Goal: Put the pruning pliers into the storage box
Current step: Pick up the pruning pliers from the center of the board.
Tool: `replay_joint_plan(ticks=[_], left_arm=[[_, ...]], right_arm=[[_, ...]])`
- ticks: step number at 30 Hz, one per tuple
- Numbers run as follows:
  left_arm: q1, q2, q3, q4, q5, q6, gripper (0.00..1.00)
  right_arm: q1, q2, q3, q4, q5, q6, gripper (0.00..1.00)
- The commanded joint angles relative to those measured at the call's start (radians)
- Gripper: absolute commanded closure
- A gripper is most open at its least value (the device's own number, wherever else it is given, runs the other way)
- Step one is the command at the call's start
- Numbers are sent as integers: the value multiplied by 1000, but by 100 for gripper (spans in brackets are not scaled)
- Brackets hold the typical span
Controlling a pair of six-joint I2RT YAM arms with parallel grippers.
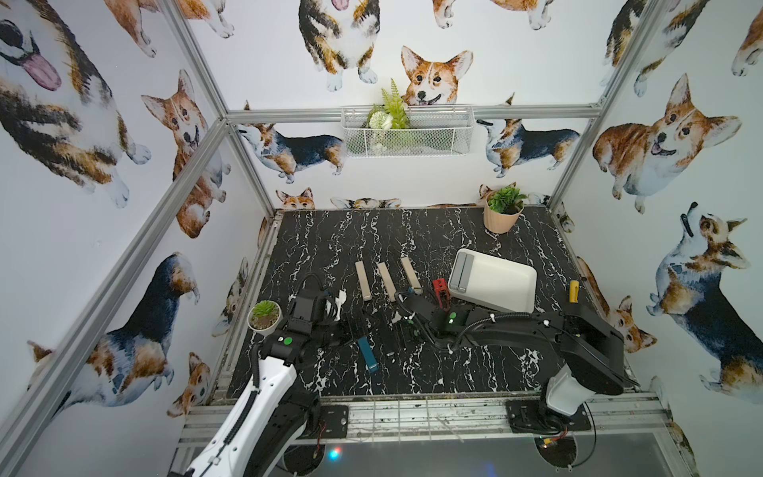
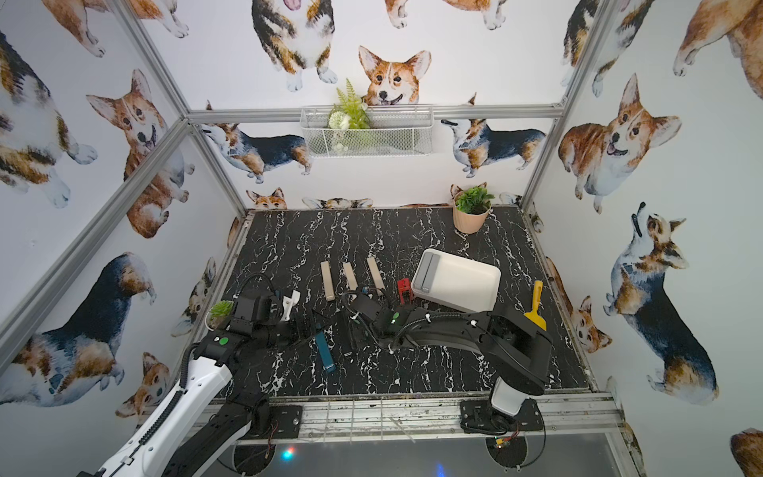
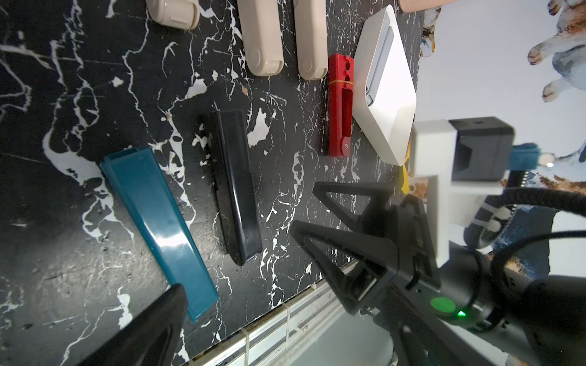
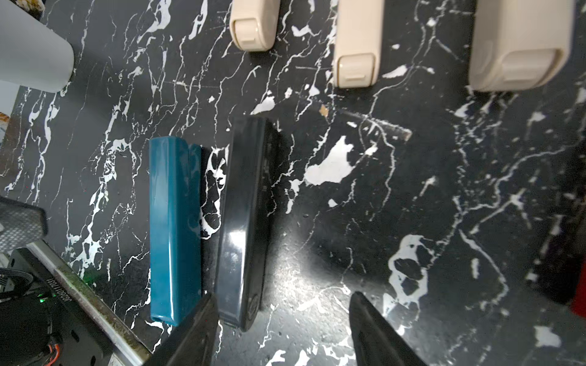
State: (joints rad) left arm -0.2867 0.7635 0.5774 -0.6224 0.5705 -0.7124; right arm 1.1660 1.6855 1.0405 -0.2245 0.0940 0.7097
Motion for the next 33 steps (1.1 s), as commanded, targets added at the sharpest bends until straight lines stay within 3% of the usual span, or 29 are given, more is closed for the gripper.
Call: replay_joint_plan(ticks=[1,22,28,33], left_arm=[[1,-5,3,-38,-9,-9,0],[2,-136,-3,-145,-77,-61,0],[1,-141,-8,-137,-73,-61,0],[1,-144,-19,-119,-63,-67,0]], right_arm=[[19,32,26,46,-11,27,32],[58,183,96,33,-34,-1,33],[59,217,135,-8,-23,-20,36],[59,242,158,-44,-10,-21,46]])
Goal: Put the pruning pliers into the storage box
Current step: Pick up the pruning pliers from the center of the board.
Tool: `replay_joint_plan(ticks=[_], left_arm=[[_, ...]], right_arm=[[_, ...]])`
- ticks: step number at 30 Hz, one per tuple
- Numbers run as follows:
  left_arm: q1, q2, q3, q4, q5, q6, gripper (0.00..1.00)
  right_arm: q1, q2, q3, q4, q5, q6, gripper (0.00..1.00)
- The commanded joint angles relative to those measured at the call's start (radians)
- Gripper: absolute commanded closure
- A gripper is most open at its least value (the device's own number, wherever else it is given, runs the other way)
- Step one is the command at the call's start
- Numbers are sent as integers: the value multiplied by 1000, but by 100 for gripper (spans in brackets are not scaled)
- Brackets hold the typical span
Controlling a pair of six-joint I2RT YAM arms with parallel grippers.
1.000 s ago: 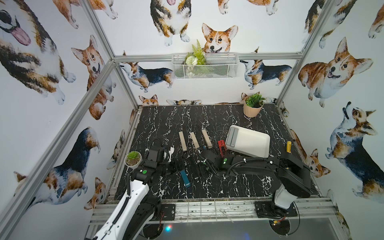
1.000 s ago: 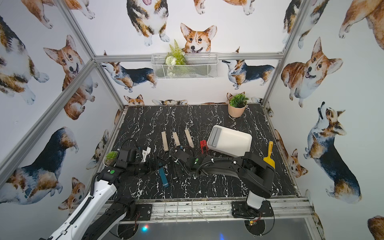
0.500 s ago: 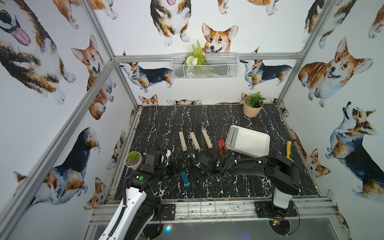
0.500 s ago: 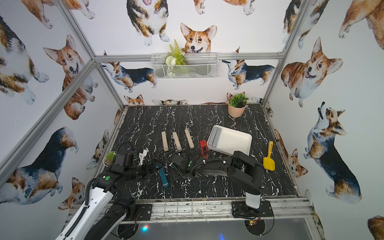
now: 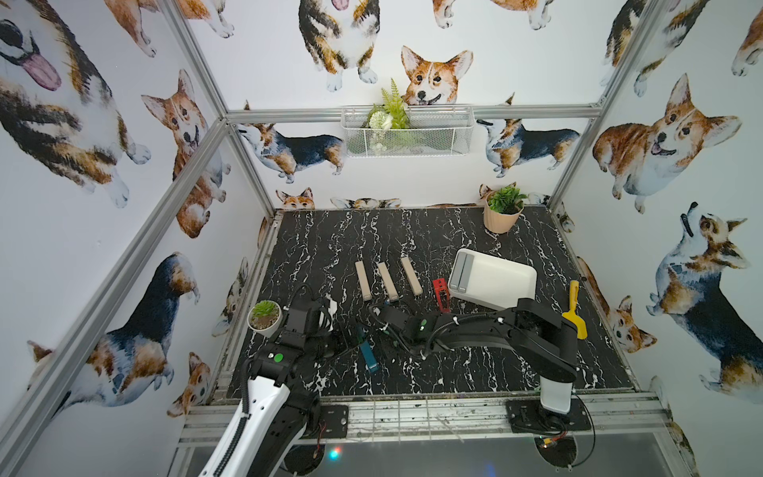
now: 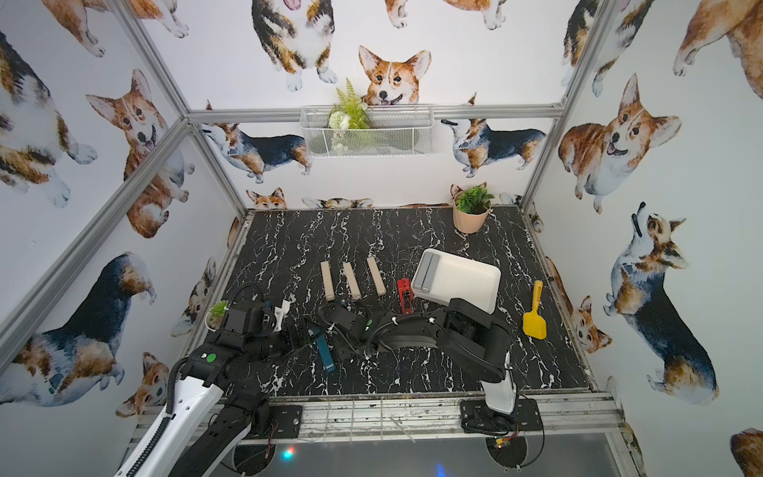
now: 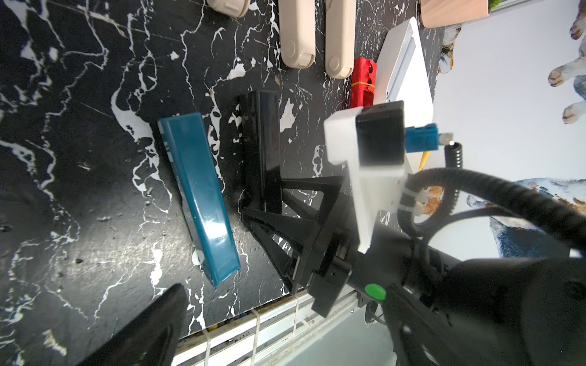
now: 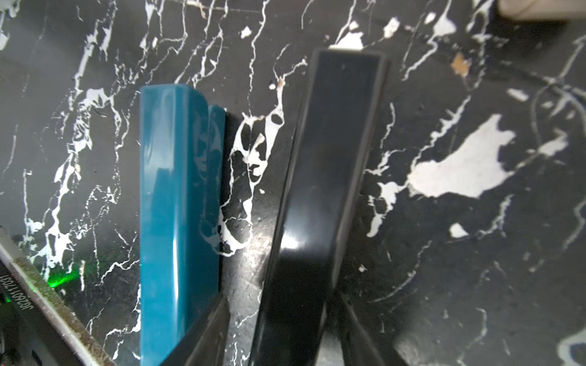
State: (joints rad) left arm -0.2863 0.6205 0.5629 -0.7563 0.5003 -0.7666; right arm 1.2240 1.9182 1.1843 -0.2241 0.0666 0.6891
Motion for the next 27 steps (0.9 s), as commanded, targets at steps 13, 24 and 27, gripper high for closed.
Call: replay_joint_plan(ticks=[13,24,27], left_arm=[[1,-3,-21,37,21,-19,0],[2,-1,-40,89,41,-26,0],[1,6,-48,111,51,-31,0]], right_arm=[[1,31,29,-79,41,8,72],[1,27,50,-171,116,10,100],[-3,22,46,-178,120,12,100]])
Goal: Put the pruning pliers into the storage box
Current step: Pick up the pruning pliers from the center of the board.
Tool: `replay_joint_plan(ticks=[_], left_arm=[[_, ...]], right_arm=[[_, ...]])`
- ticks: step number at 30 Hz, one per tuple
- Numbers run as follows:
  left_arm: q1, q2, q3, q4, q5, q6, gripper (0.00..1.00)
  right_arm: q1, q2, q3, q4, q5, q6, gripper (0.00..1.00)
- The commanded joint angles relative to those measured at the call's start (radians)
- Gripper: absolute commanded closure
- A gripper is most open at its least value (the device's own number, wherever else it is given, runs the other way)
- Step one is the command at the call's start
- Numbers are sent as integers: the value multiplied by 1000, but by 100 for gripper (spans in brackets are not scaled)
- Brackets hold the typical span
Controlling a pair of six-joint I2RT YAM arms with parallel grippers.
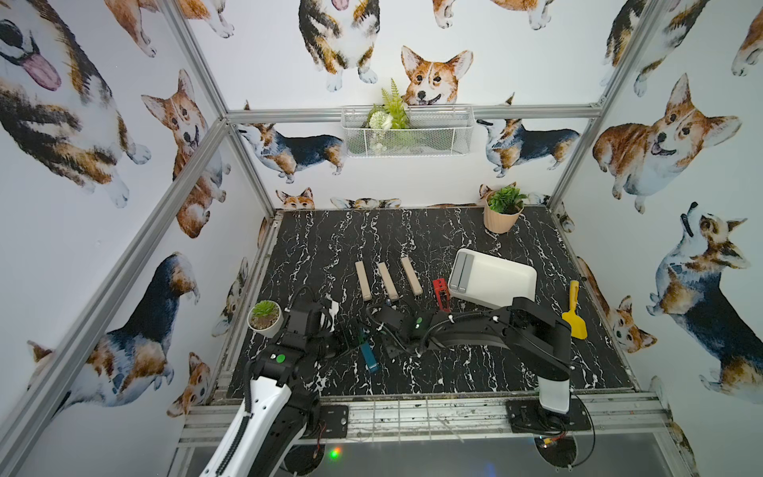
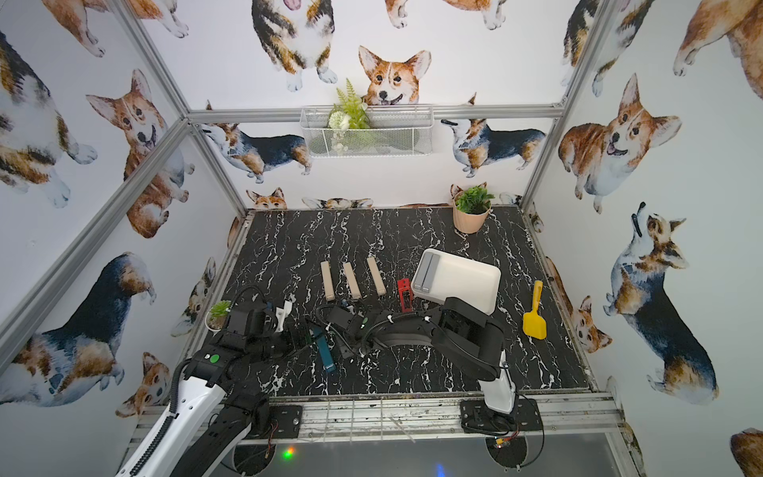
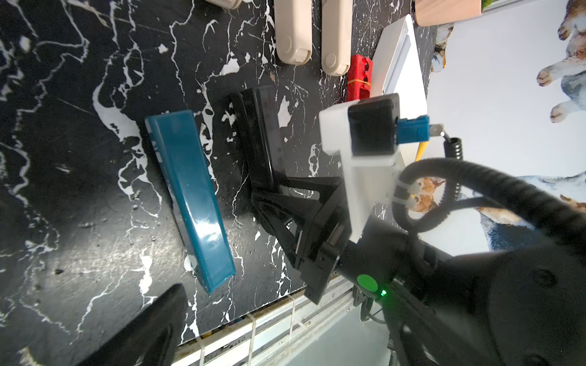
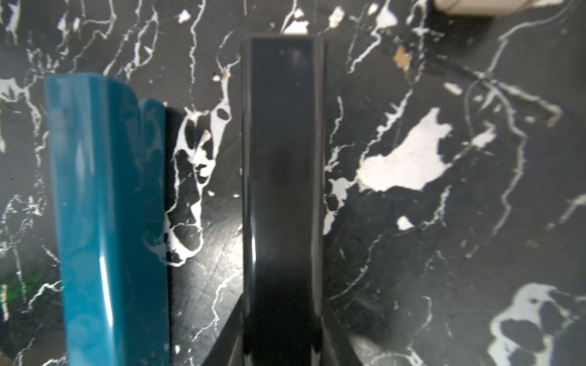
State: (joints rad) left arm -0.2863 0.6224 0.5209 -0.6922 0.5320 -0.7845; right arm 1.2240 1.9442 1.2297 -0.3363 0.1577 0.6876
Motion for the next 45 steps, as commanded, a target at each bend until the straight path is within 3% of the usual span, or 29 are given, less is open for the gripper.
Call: replay_joint_plan(ticks=[1,20,45], left_arm=[[2,7,-7,52,24,-14,0],[1,99,23,179,62,7,0],[1,372,151,400,141,107,0]], right_arm=[[-3,-4,1,-66,28,12,100],[-80,-190,-123,-1,1,41,100],[-209,-372,-193,-10,-21,12,100]])
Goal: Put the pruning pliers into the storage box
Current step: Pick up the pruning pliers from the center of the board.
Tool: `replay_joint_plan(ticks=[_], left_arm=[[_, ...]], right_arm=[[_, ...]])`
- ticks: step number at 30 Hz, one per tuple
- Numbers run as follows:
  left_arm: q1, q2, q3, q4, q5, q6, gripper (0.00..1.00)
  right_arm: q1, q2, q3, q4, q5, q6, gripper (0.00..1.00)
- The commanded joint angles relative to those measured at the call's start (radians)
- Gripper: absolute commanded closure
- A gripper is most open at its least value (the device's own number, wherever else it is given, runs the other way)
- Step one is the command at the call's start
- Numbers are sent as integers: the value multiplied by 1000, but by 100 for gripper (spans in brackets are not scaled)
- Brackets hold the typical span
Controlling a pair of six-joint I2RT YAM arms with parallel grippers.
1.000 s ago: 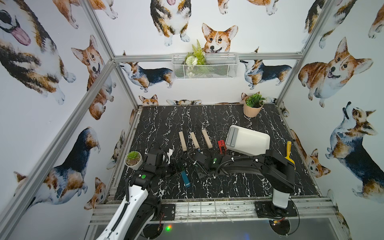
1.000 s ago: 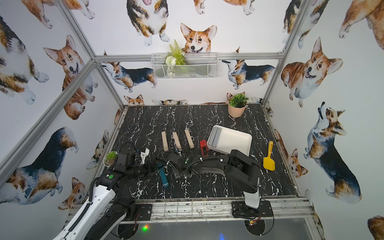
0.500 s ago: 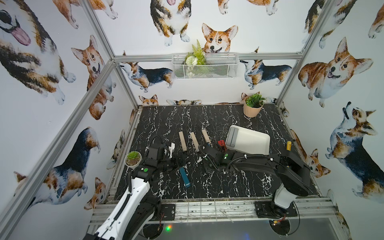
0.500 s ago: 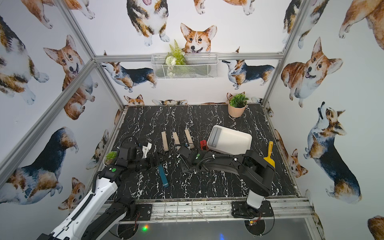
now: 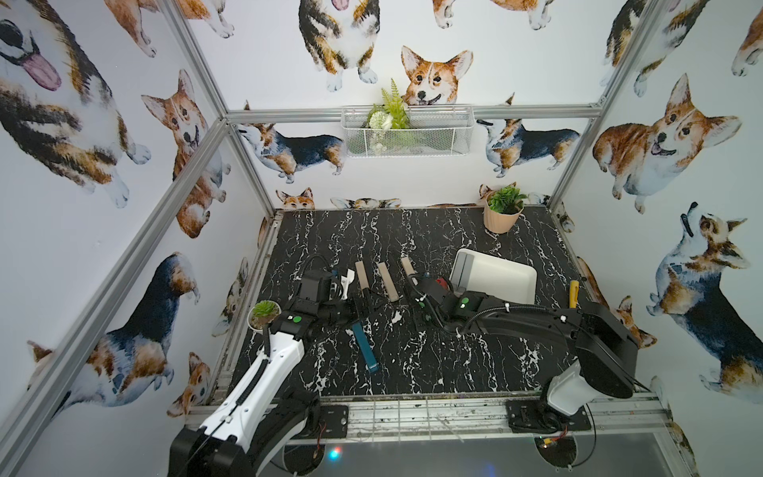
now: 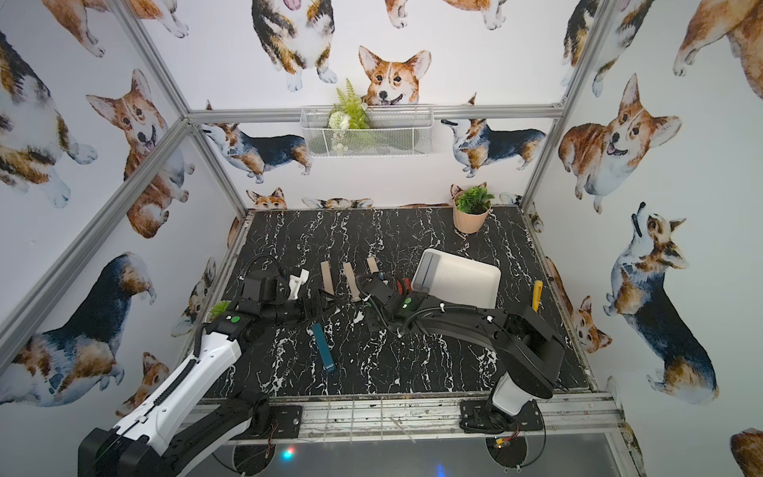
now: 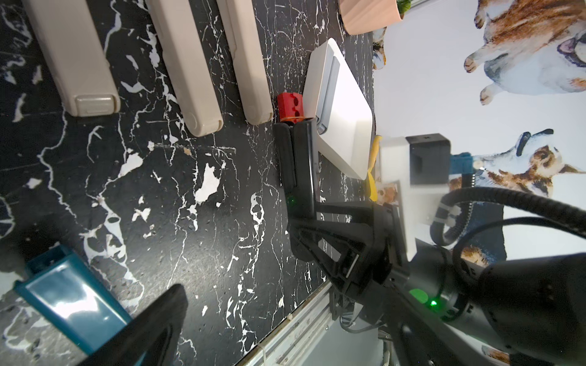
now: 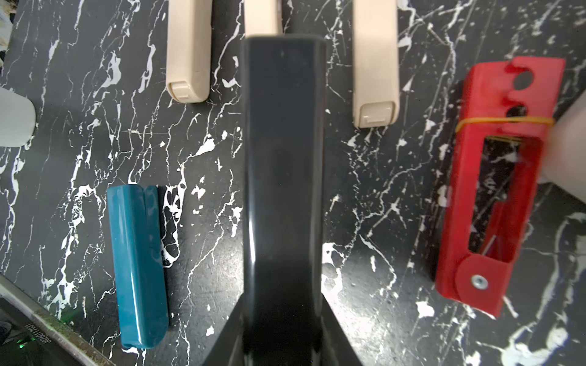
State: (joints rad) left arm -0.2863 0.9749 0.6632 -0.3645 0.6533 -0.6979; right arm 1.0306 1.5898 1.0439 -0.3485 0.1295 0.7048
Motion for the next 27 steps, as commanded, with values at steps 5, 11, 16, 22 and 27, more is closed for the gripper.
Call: replay_joint_plan(ticks=[5,11,16,22,27], left_arm=[[1,52,23,125,47,23,0],[1,86,39,137,56,43,0],[1,109,46,159,57,43,0],[-1,156,65,205,66,30,0],[-1,193,92,223,67,32,0]], right_arm=[[-56,-53,-22,-2,2,-15,100],[-103,-96,-40,-16,8,-29,100],[-152,-137,-65,-31,8,-41,100],[-214,-173,-86,-49,-4,-63,100],[-271,-190,-92,-61,-18,-86,100]])
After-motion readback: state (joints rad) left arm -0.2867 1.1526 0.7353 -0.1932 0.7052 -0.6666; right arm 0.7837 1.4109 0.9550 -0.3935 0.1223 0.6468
